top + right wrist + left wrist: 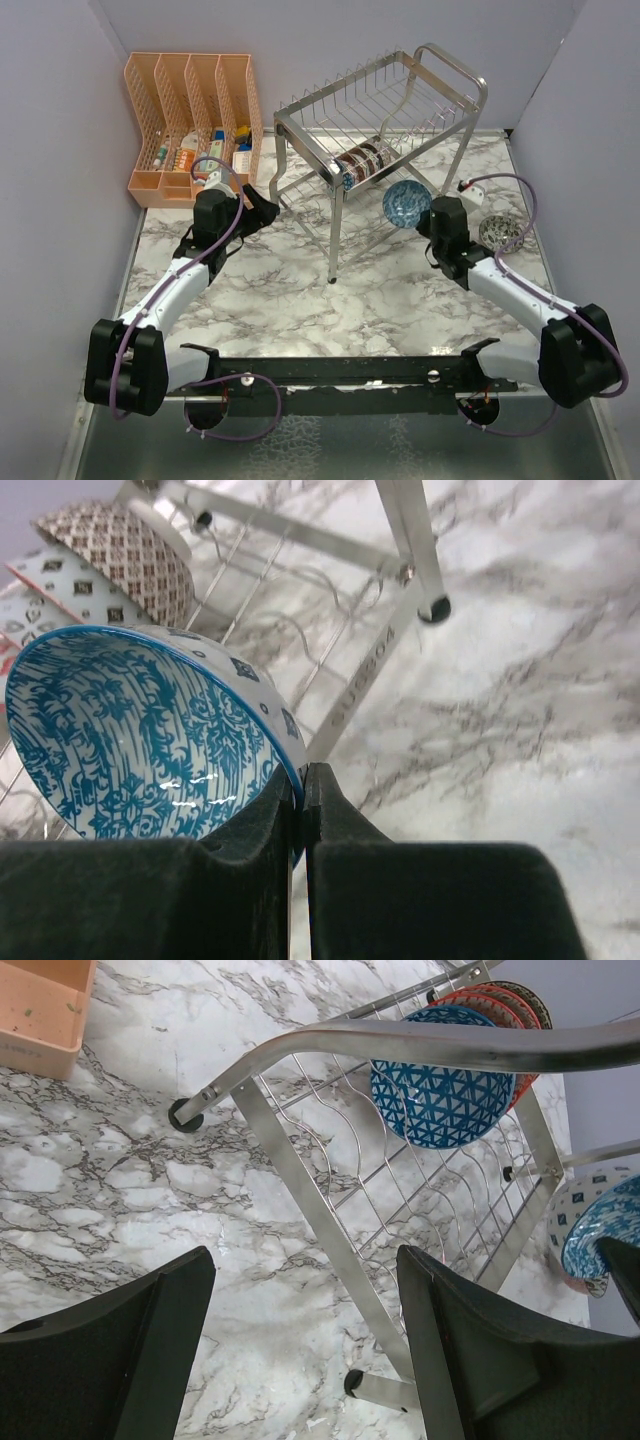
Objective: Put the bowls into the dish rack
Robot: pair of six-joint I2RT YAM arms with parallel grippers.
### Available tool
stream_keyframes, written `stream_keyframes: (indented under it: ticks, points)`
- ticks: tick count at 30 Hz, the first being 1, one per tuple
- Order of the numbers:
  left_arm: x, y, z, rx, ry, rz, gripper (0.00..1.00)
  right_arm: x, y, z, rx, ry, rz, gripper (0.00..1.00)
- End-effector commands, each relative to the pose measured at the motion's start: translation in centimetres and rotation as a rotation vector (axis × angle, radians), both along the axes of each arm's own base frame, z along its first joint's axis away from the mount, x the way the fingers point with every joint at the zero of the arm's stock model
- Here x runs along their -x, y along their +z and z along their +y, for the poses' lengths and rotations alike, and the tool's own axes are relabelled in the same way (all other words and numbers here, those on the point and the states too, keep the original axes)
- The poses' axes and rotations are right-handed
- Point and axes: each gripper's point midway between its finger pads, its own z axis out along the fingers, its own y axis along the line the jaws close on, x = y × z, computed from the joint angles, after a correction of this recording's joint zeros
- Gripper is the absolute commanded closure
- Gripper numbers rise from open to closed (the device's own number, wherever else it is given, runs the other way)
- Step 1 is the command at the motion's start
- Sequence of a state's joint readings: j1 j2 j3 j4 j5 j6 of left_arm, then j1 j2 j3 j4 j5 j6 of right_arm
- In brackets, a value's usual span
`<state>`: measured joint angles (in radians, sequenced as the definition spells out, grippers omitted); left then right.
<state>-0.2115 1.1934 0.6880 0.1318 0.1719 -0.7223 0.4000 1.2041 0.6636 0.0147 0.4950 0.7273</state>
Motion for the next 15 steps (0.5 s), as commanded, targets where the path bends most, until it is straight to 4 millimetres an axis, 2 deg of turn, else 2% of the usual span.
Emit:
stream_keyframes:
  ticks: [1, 6, 9, 15]
  points:
    - [-0.1, 1.2, -0.1, -0.006, -0.01, -0.032, 0.24, -4.3, 7.1, -0.8, 0.069, -0.068, -0.277, 0.99]
    - [-0.4, 1.1, -0.1, -0.011, -0.012, -0.028, 0.24, -6.5, 8.5, -0.8, 0.21, -0.054, -0.361, 0.99]
    - [-0.6, 1.0, -0.1, -0.016, -0.011, -0.024, 0.24, -7.6, 8.5, -0.5, 0.305, -0.037, -0.371, 0.99]
    - [-0.6, 0.7, -0.2, -0.018, -0.014, -0.016, 0.24, -7.7, 8.2, -1.1, 0.437, -0.057, -0.402, 0.99]
